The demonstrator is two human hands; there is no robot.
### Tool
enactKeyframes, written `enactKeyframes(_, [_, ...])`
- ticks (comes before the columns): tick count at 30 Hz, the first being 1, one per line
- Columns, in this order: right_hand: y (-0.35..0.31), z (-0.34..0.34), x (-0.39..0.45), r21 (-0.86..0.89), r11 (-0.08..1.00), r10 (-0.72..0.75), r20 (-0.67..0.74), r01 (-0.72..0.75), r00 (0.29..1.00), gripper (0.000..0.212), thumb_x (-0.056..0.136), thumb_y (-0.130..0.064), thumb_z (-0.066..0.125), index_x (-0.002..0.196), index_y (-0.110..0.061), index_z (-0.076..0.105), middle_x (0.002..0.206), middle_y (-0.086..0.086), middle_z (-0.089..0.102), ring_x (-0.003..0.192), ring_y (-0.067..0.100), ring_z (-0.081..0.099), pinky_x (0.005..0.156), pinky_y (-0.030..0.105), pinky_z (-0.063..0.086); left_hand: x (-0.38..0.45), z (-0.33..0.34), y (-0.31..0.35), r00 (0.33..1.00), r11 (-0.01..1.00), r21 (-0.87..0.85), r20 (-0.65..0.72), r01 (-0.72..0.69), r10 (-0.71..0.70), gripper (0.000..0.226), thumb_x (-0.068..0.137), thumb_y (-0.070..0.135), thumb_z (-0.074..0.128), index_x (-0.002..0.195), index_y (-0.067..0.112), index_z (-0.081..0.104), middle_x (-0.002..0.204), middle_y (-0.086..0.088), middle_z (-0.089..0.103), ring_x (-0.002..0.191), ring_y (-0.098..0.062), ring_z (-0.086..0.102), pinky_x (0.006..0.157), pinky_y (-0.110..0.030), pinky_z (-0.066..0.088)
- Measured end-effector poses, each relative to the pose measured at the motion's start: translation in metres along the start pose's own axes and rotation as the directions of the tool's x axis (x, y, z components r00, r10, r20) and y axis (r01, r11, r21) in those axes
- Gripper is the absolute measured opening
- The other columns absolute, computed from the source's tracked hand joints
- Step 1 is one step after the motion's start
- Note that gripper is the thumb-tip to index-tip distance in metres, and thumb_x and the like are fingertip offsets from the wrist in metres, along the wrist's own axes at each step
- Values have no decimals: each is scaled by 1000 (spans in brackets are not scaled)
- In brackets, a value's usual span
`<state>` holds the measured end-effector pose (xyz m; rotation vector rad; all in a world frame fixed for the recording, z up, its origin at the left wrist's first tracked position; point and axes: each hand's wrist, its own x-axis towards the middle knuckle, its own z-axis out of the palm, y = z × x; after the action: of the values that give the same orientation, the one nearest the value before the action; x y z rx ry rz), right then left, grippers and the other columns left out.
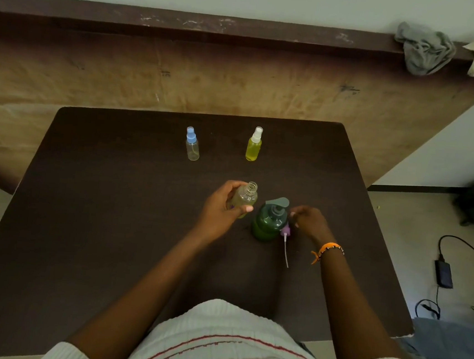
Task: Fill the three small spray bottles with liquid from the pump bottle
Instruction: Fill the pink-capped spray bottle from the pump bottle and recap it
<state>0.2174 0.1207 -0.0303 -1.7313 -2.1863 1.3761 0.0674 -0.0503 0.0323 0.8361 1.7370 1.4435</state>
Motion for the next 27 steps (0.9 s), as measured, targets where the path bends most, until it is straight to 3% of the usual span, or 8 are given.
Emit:
enactKeyframes(4, [-9,-9,4,99,994,-38,-37,41,999,20,94,-14,55,104,-4,69,89,7,63,84,18,55,78,29,40,0,1,-1,1000,1000,-2,12,15,-15,40,78,1,68,112,16,53,111,4,60,98,2,56,80,-4,44])
enactKeyframes(12, [-4,-6,0,102,994,-31,-18,33,999,13,94,-11,55,96,-7,68,92,10,62,78,17,53,81,32,44,1,0,-2,1000,1000,4,11,25,-25,40,77,1,68,112,16,53,111,3,60,98,2,56,83,-7,45])
enactKeyframes(16, [-1,-7,-1,86,996,-2,-30,5,1000,18,94,-8,54,102,-3,68,96,9,63,88,21,55,89,36,46,2,0,-5,1000,1000,9,20,18,-18,39,77,1,68,110,17,54,110,3,60,98,2,56,81,-6,45])
enactKeyframes(22, [-3,-14,-7,72,997,1,-15,0,1000,23,96,-11,53,111,0,66,99,8,61,94,19,53,86,31,41,3,1,-6,1000,999,23,20,22,-23,41,76,1,69,112,14,54,112,1,61,99,2,56,80,-5,44])
enactKeyframes(27, [-30,-21,-19,106,988,-104,-49,109,993,24,97,-17,53,113,-4,66,104,7,63,97,18,55,93,37,45,3,1,-8,1000,996,84,21,18,-20,40,74,6,73,106,22,56,105,9,62,98,-2,58,78,-5,45])
